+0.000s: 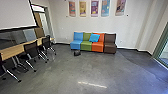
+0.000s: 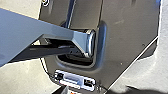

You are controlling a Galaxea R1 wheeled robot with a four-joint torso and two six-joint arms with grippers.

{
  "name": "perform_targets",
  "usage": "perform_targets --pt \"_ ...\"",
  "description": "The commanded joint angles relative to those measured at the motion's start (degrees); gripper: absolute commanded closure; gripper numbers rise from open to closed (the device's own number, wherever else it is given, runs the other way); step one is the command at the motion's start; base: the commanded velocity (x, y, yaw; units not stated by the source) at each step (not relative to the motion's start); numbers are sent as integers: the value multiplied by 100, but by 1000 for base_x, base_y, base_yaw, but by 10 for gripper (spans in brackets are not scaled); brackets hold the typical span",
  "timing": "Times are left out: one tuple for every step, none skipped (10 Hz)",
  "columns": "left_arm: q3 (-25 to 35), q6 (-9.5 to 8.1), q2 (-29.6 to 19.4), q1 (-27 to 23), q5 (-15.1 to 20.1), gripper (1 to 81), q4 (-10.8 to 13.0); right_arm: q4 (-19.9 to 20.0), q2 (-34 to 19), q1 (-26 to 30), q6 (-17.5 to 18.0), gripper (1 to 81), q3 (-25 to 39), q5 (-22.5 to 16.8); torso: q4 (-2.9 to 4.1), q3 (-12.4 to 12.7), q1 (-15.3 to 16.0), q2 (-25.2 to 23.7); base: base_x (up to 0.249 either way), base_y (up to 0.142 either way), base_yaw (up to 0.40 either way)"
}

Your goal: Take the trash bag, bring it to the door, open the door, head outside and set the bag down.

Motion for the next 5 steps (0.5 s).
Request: perform_targets --pt "41 31 29 -277 325 10 0 -25 -39 164 -3 10 -62 -355 0 0 0 0 170 0 0" --pt "41 31 29 -277 325 10 1 -52 -30 181 -12 10 -44 -346 0 0 0 0 170 0 0" --pt "41 31 29 -277 334 10 1 -52 -21 190 -12 10 -44 -337 0 0 0 0 170 0 0" --pt "32 31 20 -277 334 10 1 -52 -3 199 -12 10 -44 -319 0 0 0 0 170 0 0" --pt "24 31 12 -277 326 10 1 -52 14 198 -12 10 -44 -302 0 0 0 0 170 0 0"
